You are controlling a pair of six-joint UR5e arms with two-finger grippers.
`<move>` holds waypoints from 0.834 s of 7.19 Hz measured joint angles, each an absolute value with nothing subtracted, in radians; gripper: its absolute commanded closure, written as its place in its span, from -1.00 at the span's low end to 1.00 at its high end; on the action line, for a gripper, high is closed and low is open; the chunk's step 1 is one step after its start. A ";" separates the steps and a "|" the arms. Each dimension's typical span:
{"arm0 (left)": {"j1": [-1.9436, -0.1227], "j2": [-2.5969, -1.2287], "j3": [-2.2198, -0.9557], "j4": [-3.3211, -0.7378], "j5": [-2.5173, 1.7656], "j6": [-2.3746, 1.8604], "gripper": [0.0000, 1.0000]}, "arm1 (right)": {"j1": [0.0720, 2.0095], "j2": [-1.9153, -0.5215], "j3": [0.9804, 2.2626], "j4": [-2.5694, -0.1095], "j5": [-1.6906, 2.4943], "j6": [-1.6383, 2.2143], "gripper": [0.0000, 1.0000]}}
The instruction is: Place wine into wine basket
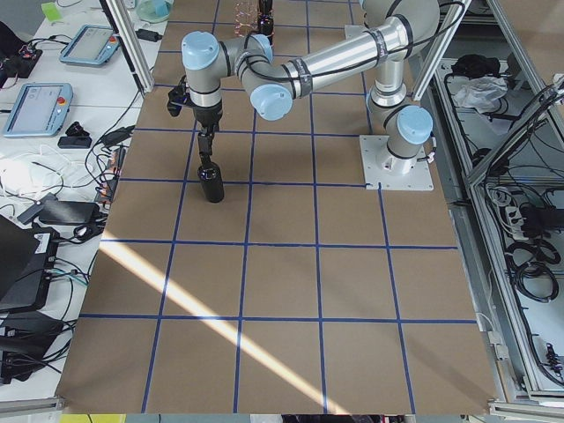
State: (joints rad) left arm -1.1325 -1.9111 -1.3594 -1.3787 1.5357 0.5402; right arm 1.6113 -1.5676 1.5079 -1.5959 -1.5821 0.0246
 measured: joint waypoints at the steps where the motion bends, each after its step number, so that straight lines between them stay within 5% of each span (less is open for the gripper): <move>1: -1.130 -1.937 -1.357 -1.378 1.542 0.541 -1.00 | 1.612 -1.568 1.508 -1.596 -1.582 0.025 -1.00; 5: -1.129 -1.984 -1.347 -1.349 1.546 0.539 -0.93 | 1.612 -1.568 1.509 -1.596 -1.582 0.025 -1.00; 6: -1.129 -1.987 -1.348 -1.331 1.544 0.539 -0.78 | 1.612 -1.568 1.509 -1.596 -1.582 0.025 -1.00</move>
State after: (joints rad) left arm -1.1290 -1.9874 -1.3477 -1.3305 1.5440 0.5394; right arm 1.6122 -1.5677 1.5090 -1.5957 -1.5815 0.0245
